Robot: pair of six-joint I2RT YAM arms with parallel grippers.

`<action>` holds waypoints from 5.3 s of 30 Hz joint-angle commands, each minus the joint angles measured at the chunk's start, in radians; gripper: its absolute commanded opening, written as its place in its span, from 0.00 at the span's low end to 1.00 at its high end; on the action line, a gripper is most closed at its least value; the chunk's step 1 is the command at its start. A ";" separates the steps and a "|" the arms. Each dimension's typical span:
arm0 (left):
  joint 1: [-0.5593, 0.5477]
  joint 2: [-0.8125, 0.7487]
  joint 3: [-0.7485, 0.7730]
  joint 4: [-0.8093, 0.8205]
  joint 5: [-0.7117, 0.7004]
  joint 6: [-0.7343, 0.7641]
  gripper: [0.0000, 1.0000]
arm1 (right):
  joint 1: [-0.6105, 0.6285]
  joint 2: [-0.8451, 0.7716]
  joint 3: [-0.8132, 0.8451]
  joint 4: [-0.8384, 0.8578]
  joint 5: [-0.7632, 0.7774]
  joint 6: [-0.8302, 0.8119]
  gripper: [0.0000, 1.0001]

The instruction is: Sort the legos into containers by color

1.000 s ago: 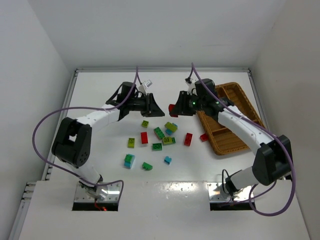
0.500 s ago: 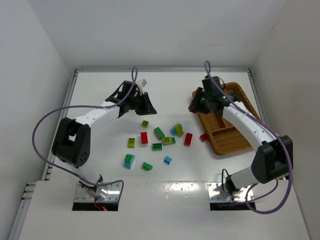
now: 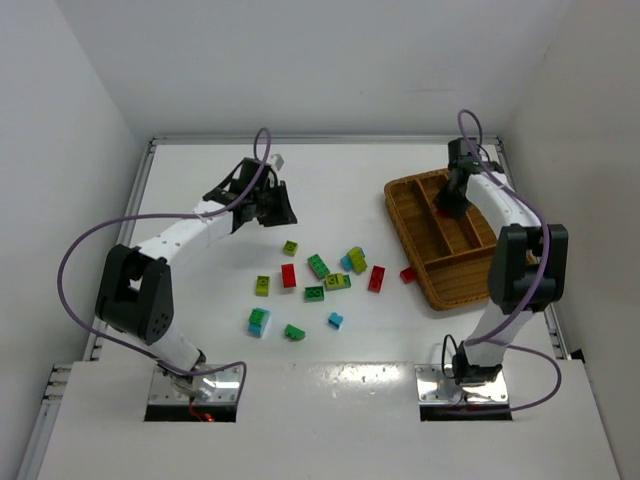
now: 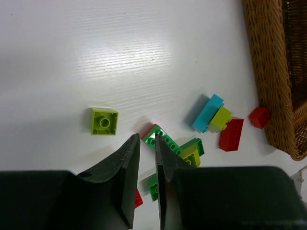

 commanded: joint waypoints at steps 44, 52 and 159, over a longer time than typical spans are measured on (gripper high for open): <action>0.019 -0.129 0.011 -0.100 -0.173 0.037 0.33 | 0.558 0.001 -0.294 0.066 -0.103 -0.022 0.66; 0.019 -0.138 0.002 -0.100 -0.193 0.037 0.33 | 0.558 0.016 -0.292 0.045 -0.078 -0.022 0.16; 0.010 -0.111 0.022 -0.127 -0.176 0.046 0.34 | -0.138 -0.031 0.005 0.147 0.089 0.116 0.30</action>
